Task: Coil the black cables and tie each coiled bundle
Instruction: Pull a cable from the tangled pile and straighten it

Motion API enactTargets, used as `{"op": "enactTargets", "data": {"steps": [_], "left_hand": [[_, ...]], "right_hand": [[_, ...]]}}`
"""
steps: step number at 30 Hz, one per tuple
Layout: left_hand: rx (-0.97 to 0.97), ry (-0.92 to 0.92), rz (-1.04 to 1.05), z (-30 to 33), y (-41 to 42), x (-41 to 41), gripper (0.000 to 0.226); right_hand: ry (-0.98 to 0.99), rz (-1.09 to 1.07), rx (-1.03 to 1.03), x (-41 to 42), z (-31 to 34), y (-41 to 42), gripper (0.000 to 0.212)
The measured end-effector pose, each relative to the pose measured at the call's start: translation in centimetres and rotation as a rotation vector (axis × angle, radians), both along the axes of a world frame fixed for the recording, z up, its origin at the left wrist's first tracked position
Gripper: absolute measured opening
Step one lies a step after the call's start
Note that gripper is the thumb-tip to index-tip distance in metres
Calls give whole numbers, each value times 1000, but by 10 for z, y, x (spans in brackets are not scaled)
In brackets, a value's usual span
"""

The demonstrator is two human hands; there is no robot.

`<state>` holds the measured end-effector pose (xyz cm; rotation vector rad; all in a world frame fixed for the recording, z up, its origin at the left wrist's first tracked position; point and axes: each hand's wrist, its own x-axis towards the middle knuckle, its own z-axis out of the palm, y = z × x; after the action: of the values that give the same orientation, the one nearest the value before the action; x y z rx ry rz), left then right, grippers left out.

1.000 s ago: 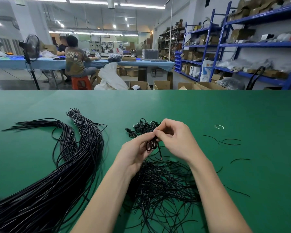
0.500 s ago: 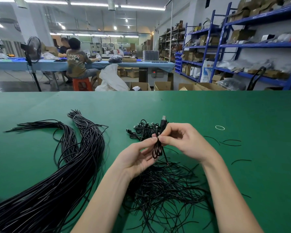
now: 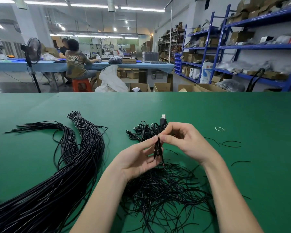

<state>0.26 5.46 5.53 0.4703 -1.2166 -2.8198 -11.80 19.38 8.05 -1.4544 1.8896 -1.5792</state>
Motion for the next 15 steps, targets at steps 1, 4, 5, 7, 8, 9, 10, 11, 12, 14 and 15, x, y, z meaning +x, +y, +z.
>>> {"op": "enactTargets", "data": {"steps": [1, 4, 5, 7, 8, 9, 10, 11, 12, 14, 15], "left_hand": [[-22, -3, 4, 1, 0, 0, 12], [-57, -30, 86, 1, 0, -1, 6], [-70, -39, 122, 0, 1, -2, 5], [-96, -52, 188, -2, 1, -4, 5], [-105, -53, 216, -2, 1, -5, 3], [-112, -53, 239, -2, 0, -5, 3], [-115, -49, 253, -1, -1, -5, 3], [-113, -42, 260, -1, -2, -5, 4], [-108, -37, 256, 0, -3, -4, 6], [-83, -26, 222, -1, -5, -3, 8], [-70, -22, 202, -2, -5, -3, 9]], "right_hand": [[18, -18, 17, 1, 1, -1, 11], [180, -180, 114, 6, 5, -7, 14], [266, -252, 149, 8, 7, -10, 14], [406, -349, 193, 12, 10, -14, 13], [452, -371, 200, 14, 12, -16, 11], [483, -382, 199, 16, 13, -18, 9], [497, -386, 188, 17, 14, -18, 7], [494, -385, 169, 17, 15, -18, 6], [478, -381, 150, 17, 15, -18, 5], [429, -358, 121, 17, 15, -16, 5], [404, -345, 113, 16, 15, -15, 5]]}}
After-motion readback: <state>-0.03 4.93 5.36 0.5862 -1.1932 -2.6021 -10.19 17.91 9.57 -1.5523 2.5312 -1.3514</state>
